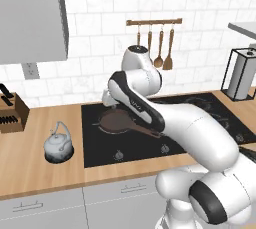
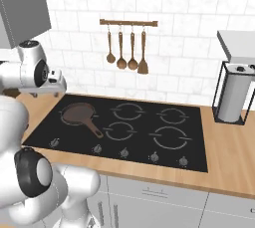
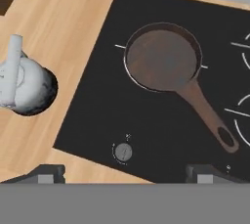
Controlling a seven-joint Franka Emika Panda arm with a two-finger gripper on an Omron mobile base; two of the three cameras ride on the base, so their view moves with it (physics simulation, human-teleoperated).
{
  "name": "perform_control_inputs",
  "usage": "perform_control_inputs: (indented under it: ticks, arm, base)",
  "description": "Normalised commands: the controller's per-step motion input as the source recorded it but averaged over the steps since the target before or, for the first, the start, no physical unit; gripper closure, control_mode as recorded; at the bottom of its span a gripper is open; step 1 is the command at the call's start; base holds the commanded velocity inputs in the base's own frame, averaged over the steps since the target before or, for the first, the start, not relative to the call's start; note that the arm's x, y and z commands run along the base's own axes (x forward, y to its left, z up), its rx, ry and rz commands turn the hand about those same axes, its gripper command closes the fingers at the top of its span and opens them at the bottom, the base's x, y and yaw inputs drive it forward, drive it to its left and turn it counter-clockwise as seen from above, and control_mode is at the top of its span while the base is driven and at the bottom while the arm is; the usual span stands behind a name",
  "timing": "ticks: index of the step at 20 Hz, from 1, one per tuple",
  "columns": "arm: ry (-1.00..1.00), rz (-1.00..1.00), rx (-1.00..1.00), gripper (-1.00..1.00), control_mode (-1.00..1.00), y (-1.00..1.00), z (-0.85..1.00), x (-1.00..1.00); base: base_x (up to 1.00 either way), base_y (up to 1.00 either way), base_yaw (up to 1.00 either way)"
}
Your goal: Pick the kettle from the counter and place it on a stove burner. Then turn the burner on.
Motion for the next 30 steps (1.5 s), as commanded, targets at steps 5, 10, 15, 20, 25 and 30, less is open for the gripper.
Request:
perform_control_inputs:
  ticks: [5, 10, 15, 20, 25, 30]
  arm:
    - [0.03, 0.04, 0.0, -1.0, -1.0, 0.95, -0.47, 0.23]
    - [-0.05, 0.1, 0.14, -1.0, -1.0, 0.56, -0.29, 0.0]
    - [-0.02, 0.08, 0.16, -1.0, -1.0, 0.48, -0.01, 0.05]
    - [0.19, 0.03, 0.0, -1.0, -1.0, 0.42, -0.08, 0.05]
    - [0.26, 0.03, -0.01, -1.0, -1.0, 0.42, -0.29, 0.07]
    - [0.02, 0.0, 0.0, -1.0, -1.0, 0.15, -0.34, 0.03]
  base:
    - [0.0, 0.0, 0.0]
    - [0.0, 0.0, 0.0]
    - [0.0, 0.0, 0.0]
    - [0.0, 0.0, 0.0]
    - [0.0, 0.0, 0.0]
    - [0.0, 0.0, 0.0]
